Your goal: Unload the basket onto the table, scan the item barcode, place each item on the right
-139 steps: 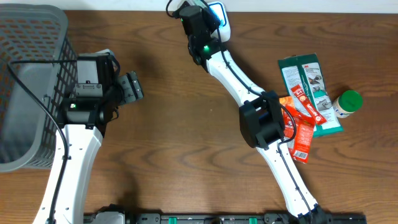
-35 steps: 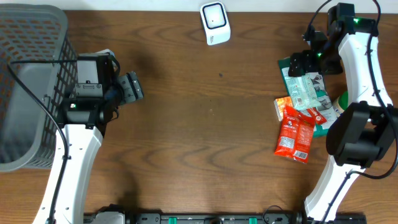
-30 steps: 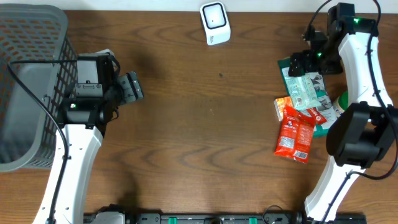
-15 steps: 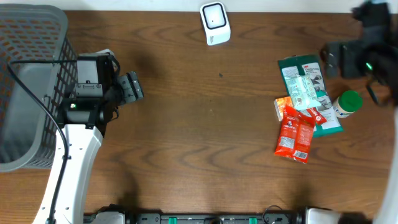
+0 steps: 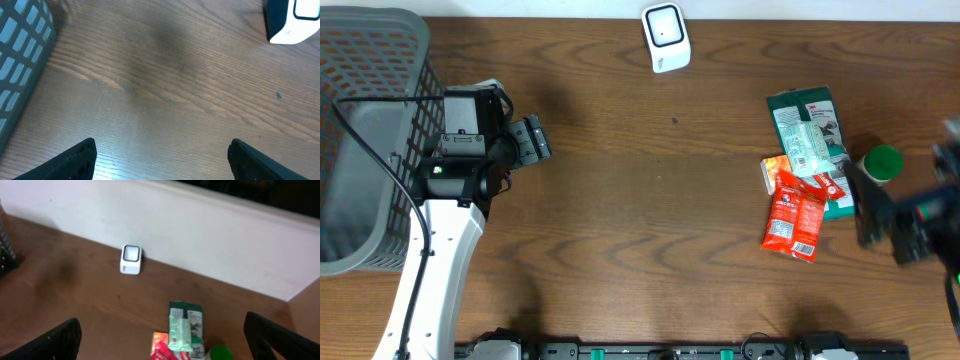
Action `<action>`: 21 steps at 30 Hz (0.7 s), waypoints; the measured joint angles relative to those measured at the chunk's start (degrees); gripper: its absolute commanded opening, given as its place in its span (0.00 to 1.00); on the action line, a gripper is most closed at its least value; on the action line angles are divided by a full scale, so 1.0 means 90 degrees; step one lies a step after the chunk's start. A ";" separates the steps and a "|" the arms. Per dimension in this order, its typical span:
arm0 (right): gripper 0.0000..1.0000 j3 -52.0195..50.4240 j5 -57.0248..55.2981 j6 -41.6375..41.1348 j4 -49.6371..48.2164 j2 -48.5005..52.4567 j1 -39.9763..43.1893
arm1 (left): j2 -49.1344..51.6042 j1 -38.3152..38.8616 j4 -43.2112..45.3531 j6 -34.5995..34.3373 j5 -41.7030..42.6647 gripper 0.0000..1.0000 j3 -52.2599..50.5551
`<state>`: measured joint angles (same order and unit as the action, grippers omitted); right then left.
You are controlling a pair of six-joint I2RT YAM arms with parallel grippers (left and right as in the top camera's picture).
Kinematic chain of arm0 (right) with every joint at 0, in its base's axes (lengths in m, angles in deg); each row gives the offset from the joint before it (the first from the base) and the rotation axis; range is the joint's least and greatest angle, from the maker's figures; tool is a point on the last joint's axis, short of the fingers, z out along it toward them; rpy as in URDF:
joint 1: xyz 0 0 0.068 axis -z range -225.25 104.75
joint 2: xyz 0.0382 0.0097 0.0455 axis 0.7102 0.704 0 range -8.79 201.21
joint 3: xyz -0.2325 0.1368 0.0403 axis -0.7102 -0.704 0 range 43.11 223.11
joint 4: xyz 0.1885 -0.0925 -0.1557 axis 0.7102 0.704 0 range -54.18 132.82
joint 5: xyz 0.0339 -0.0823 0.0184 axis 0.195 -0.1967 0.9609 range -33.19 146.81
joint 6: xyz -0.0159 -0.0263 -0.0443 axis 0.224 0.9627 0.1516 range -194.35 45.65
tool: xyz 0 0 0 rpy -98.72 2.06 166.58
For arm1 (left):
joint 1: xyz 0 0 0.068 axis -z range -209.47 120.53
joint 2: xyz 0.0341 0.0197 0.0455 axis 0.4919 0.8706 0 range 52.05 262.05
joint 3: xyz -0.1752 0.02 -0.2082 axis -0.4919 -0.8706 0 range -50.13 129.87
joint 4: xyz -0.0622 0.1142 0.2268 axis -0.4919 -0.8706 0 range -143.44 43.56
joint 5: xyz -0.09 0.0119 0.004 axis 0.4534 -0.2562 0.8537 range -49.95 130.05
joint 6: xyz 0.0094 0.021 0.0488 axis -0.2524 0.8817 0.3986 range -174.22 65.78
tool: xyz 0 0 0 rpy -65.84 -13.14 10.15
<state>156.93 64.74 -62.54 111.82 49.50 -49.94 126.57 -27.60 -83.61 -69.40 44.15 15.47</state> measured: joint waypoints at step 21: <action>0.99 -0.6686 -0.0272 0.0160 -0.3198 -0.5066 0.0627 | 0.0000 0.0000 -0.0002 0.0002 0.0000 0.84 0.0000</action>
<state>96.75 62.29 -61.09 83.04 3.90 -44.30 126.57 -27.60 -83.63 -69.37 44.15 15.47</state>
